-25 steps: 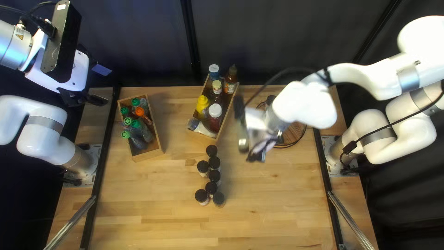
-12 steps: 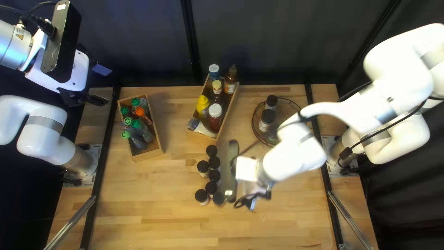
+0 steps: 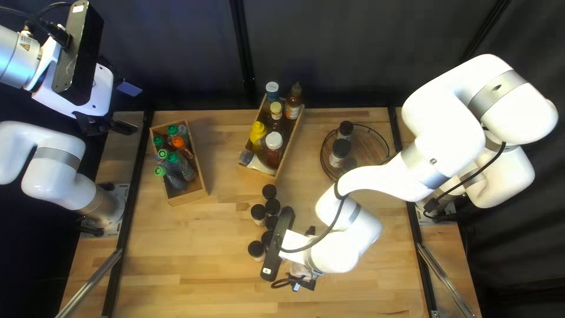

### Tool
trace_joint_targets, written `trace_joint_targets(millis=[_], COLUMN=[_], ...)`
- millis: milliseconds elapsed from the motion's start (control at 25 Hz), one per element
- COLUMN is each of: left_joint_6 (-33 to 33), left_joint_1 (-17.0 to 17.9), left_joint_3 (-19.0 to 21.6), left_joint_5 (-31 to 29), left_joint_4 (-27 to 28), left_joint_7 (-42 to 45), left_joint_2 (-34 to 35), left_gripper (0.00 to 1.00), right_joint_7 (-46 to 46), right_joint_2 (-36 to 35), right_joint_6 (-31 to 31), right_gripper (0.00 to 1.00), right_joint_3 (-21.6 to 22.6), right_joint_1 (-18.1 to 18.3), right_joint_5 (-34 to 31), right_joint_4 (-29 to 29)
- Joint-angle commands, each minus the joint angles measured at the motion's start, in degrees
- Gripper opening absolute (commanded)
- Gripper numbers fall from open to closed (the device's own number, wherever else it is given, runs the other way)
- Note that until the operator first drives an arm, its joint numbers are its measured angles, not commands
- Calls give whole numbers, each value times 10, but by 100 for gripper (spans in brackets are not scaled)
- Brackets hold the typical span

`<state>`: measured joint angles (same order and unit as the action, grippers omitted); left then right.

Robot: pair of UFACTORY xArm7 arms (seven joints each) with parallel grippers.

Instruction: Separate condiments, baby food and spices and place it in 3 different racks/containers

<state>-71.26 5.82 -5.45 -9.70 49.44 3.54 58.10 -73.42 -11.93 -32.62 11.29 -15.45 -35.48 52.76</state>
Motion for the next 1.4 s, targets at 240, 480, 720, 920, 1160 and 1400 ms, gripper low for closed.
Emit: trace_joint_targets(millis=[240,480,720,920,1160,1400], left_joint_6=[0,0,0,0,0,0], left_joint_1=[0,0,0,0,0,0], left_joint_3=[0,0,0,0,0,0], left_joint_5=[0,0,0,0,0,0], left_joint_4=[0,0,0,0,0,0], left_joint_7=[0,0,0,0,0,0], left_joint_2=[0,0,0,0,0,0], left_gripper=[100,100,100,100,100,100], right_joint_7=[44,69,71,74,123,232], right_joint_2=[-32,-38,-27,5,88,248], right_joint_6=[-13,-9,-15,-38,-77,-134], right_gripper=[100,6,0,0,0,0], right_joint_3=[-9,-7,-5,2,9,-33], right_joint_1=[15,22,20,16,18,21], right_joint_5=[0,9,8,16,62,132], right_joint_4=[56,71,66,53,24,-47])
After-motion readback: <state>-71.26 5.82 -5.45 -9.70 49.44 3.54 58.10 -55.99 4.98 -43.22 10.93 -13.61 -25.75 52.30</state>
